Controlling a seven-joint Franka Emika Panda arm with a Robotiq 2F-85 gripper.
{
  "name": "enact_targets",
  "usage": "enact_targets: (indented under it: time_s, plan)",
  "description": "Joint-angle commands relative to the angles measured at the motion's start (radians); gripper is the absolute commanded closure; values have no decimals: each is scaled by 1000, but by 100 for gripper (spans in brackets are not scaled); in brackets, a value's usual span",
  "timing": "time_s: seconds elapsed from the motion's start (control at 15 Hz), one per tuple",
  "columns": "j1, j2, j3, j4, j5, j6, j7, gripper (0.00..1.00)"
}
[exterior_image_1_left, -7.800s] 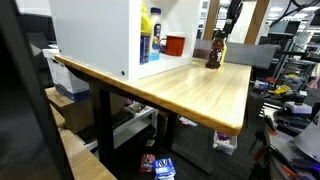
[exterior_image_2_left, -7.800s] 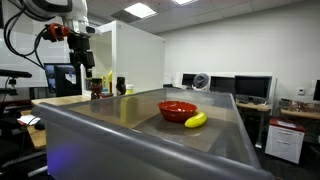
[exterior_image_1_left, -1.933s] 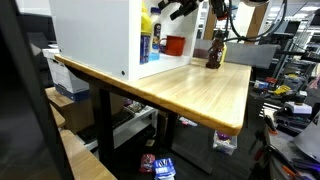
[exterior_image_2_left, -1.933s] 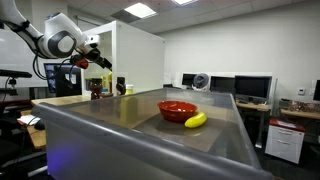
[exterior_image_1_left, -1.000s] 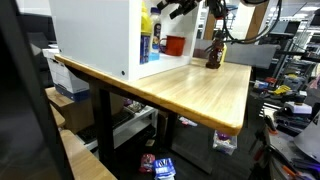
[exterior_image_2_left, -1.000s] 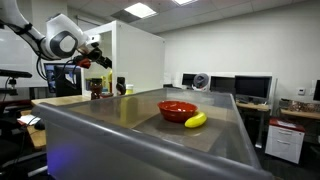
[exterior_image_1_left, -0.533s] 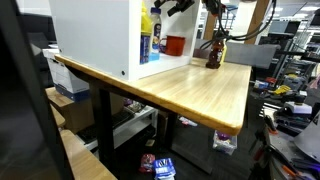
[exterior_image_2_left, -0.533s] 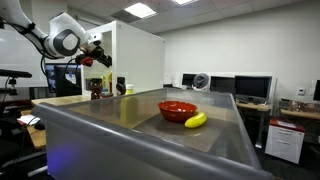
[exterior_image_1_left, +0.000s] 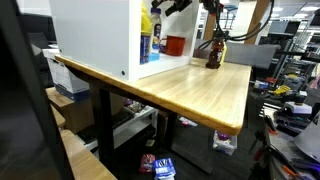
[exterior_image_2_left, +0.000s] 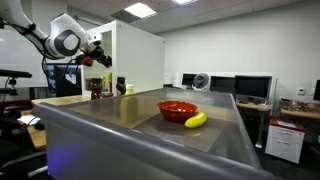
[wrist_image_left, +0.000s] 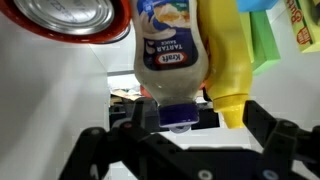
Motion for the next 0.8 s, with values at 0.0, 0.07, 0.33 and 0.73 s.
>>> enact_targets:
  time_s: [0.0, 0.07, 0.33, 0.73]
  plan:
    - [-49, 2, 42, 19, -15, -25, 11, 0]
    - [-55, 2, 49, 18, -14, -24, 11, 0]
    - [-114, 20, 104, 43, -24, -39, 19, 0]
    - [-199, 37, 186, 96, -32, -73, 19, 0]
